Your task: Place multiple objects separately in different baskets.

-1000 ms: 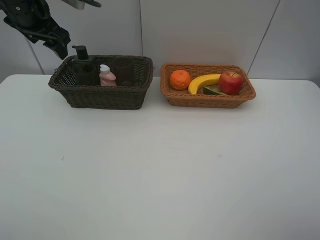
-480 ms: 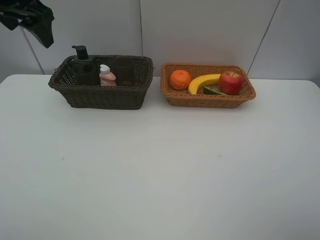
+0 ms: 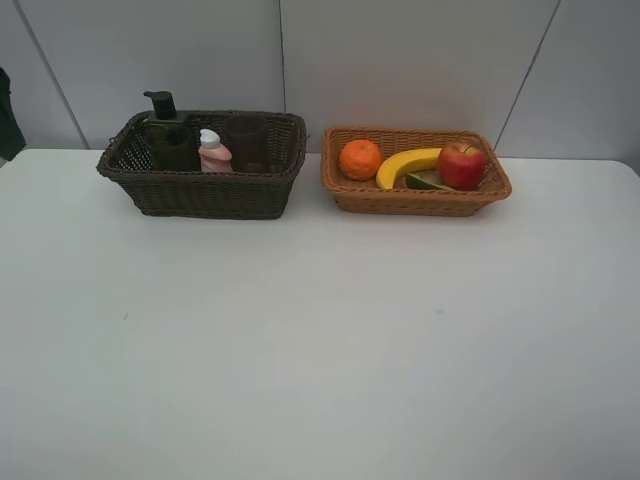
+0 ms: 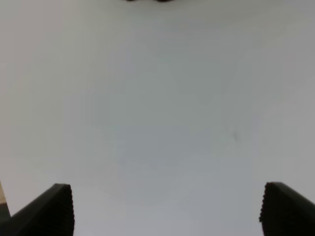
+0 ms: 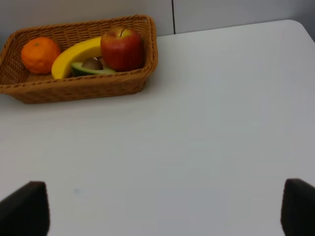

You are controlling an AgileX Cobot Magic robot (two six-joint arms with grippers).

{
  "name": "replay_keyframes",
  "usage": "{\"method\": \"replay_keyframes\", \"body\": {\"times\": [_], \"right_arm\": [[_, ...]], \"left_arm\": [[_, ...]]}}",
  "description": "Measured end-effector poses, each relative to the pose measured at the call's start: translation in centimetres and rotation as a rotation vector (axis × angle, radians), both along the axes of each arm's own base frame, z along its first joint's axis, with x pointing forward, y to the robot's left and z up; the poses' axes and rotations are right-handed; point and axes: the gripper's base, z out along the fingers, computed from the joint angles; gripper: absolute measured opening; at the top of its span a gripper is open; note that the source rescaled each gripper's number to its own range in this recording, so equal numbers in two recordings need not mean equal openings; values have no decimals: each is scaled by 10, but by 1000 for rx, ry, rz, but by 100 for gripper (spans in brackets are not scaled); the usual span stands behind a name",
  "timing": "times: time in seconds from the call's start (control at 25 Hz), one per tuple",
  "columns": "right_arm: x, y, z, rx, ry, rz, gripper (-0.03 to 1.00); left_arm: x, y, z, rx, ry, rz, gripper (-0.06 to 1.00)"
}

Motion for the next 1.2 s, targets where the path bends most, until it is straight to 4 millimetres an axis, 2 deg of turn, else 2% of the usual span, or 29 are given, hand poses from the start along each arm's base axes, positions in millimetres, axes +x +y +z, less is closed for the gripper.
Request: {"method": "replay_keyframes", "body": {"times": [0.32,0.56,0.88,1.2], "right_arm": [[0,0,0,0,0,0,100],[0,0,0,0,0,0,100],[0,0,0,0,0,0,100],[0,0,0,0,0,0,100]], "left_arm": [[-85,22,-16,-33,-65,40,100],[-133,34,-29,-81,-158,79,100],[-171,36,-53,-193,-213,72,100],[-187,37,-80,-252,-316,58,100]]}}
